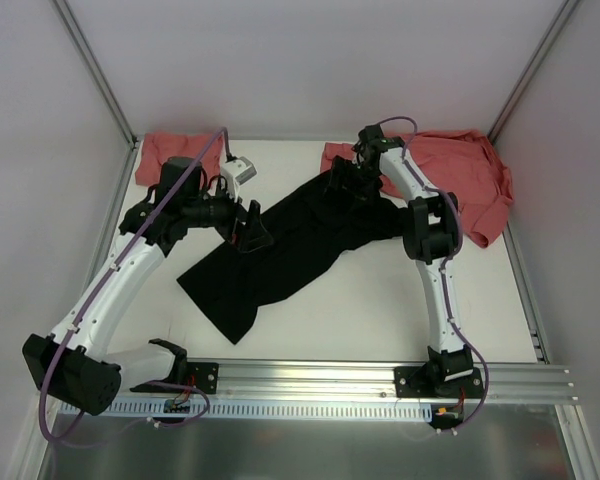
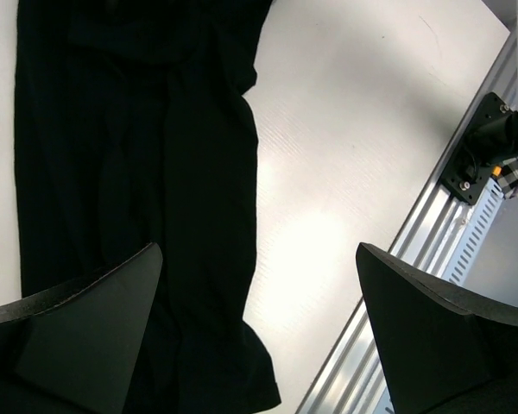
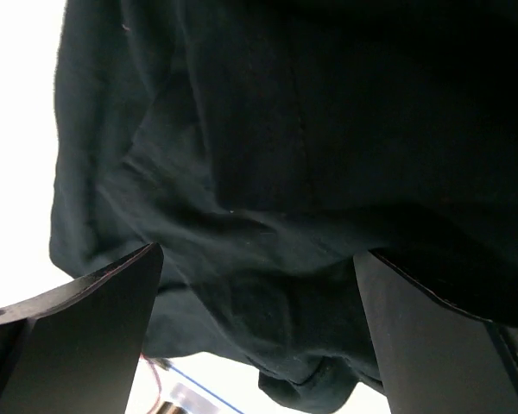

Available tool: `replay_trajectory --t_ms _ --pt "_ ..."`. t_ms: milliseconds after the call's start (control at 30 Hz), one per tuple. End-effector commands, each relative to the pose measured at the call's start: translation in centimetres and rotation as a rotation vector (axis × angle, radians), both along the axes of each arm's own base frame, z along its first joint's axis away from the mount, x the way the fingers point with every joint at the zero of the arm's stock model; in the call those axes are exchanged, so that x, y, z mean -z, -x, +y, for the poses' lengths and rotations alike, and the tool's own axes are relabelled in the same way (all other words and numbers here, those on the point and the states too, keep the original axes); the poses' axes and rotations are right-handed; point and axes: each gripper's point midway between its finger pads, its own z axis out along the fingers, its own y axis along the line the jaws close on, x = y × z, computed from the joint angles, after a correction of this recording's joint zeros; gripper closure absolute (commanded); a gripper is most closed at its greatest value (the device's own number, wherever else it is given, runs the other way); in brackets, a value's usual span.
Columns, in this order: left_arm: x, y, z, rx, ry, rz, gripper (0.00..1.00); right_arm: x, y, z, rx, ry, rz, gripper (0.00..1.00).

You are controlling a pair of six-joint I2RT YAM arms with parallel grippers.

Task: Fold and stack the t-shirts
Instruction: Rotate the tshirt 90 degrees

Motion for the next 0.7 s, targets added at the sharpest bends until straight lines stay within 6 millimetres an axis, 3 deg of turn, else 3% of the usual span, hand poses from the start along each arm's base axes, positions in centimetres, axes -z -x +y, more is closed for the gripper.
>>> replay_trajectory --t_ms 0,233,433,667 --pt "-0.9 0.6 -0.5 0.036 0.051 -0.046 0.01 -4.9 -4.6 2.6 0.028 -0.170 -0.195 0.01" --pt "-0.2 0.3 -0.6 0.038 0.032 -0.004 0.01 -4.9 -6.9 3.3 0.092 -0.230 -0.231 0.00" --pt "0.1 -1.3 -1.1 0.034 0.019 0.010 0.01 -1.5 -4.8 5.5 0.059 -0.274 -0.101 0.01" --pt "0.2 -2.4 -1.6 0.043 0.010 0.036 0.01 0.8 -2.3 8.9 0.006 -0.321 0.001 0.00"
